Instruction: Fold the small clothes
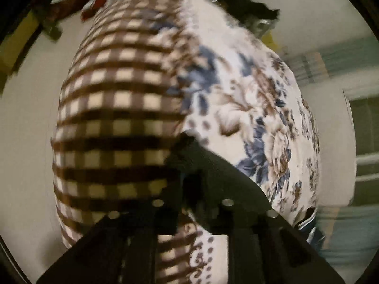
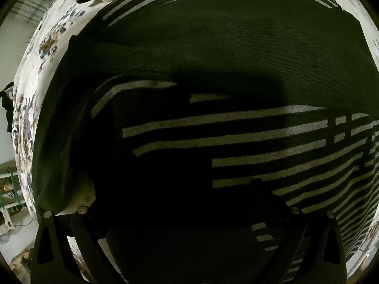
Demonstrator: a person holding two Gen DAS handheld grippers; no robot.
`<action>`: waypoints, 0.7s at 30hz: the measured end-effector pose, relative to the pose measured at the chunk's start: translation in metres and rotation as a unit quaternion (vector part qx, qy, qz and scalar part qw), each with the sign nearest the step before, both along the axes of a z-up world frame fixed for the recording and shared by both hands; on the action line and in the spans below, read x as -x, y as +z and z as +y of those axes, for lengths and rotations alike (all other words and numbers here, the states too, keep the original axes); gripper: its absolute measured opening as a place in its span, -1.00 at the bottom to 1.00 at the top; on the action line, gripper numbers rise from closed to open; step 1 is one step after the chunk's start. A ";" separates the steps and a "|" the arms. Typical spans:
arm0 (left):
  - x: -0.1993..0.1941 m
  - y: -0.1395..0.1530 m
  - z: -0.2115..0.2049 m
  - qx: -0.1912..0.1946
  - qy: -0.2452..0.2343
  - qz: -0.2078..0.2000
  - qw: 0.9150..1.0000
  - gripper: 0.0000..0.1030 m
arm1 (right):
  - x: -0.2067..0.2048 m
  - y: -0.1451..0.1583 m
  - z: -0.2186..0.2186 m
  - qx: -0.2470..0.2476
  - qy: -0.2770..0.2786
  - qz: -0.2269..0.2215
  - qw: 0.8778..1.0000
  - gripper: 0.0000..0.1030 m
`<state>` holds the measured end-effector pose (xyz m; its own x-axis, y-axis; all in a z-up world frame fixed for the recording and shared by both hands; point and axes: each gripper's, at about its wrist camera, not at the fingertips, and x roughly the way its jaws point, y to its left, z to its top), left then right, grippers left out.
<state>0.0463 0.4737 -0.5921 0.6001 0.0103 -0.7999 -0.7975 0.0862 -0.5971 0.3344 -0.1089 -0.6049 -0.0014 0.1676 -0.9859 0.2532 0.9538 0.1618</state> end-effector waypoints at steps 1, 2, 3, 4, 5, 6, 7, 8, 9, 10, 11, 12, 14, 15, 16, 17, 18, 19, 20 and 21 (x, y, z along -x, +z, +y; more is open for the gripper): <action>0.000 -0.005 0.002 0.011 0.008 -0.009 1.000 -0.10 | 0.001 0.002 0.005 0.001 0.001 0.000 1.000 1.00; -0.001 -0.007 0.003 0.014 0.014 -0.023 1.000 0.19 | 0.001 0.002 0.004 0.000 0.001 0.001 1.000 1.00; -0.003 -0.009 0.003 0.014 0.016 -0.037 0.999 0.20 | 0.002 0.002 0.003 0.000 0.001 0.002 1.000 1.00; -0.010 -0.014 0.005 0.011 0.009 -0.041 0.999 0.20 | 0.003 0.002 0.000 -0.001 -0.001 0.003 1.000 1.00; -0.018 -0.017 0.007 0.008 -0.001 -0.033 0.999 0.20 | 0.003 0.002 0.001 -0.001 -0.002 0.005 1.000 1.00; -0.029 -0.019 0.008 -0.001 -0.014 -0.028 0.999 0.20 | 0.004 0.002 -0.001 -0.002 -0.004 0.006 1.000 1.00; -0.035 -0.019 0.008 -0.014 -0.021 -0.021 0.999 0.17 | 0.004 0.003 -0.003 -0.002 -0.005 0.006 1.000 1.00; -0.043 -0.018 0.007 -0.032 -0.026 -0.008 0.999 0.13 | 0.005 0.003 -0.007 -0.002 -0.005 0.006 1.000 1.00; -0.052 -0.012 0.005 -0.058 -0.035 0.003 0.998 -0.36 | 0.005 0.005 -0.010 0.000 -0.006 0.006 1.000 1.00; -0.062 -0.006 0.003 -0.084 -0.054 0.023 0.995 -0.82 | 0.005 0.009 -0.015 0.007 -0.008 0.003 1.000 1.00; -0.070 0.000 0.002 -0.102 -0.073 0.040 0.991 -0.85 | 0.004 0.012 -0.019 0.022 -0.007 0.000 1.000 1.00; -0.077 0.010 0.000 -0.133 -0.085 0.053 0.986 -0.85 | -0.001 0.017 -0.023 0.045 -0.004 -0.003 0.999 1.00; -0.086 0.028 -0.005 -0.178 -0.103 0.068 0.976 -0.85 | -0.007 0.030 -0.036 0.121 0.009 -0.020 0.992 1.00; -0.092 0.038 -0.008 -0.195 -0.115 0.072 0.971 -0.85 | -0.010 0.034 -0.040 0.142 0.015 -0.027 0.989 1.00; -0.098 0.049 -0.012 -0.210 -0.124 0.075 0.967 -0.85 | -0.015 0.037 -0.045 0.170 0.027 -0.035 0.984 1.00; -0.104 0.059 -0.017 -0.224 -0.135 0.076 0.962 -0.85 | -0.020 0.040 -0.053 0.190 0.036 -0.043 0.980 1.00; -0.111 0.070 -0.022 -0.236 -0.149 0.074 0.957 -0.85 | -0.024 0.041 -0.060 0.200 0.037 -0.048 0.978 1.00; -0.119 0.083 -0.030 -0.251 -0.164 0.073 0.951 -0.85 | -0.029 0.042 -0.073 0.206 0.030 -0.054 0.977 1.00; -0.129 0.098 -0.042 -0.267 -0.181 0.070 0.944 -0.85 | -0.036 0.043 -0.084 0.199 0.019 -0.058 0.978 1.00; -0.138 0.110 -0.052 -0.275 -0.197 0.064 0.939 -0.85 | -0.034 0.042 -0.094 0.191 0.008 -0.059 0.980 1.00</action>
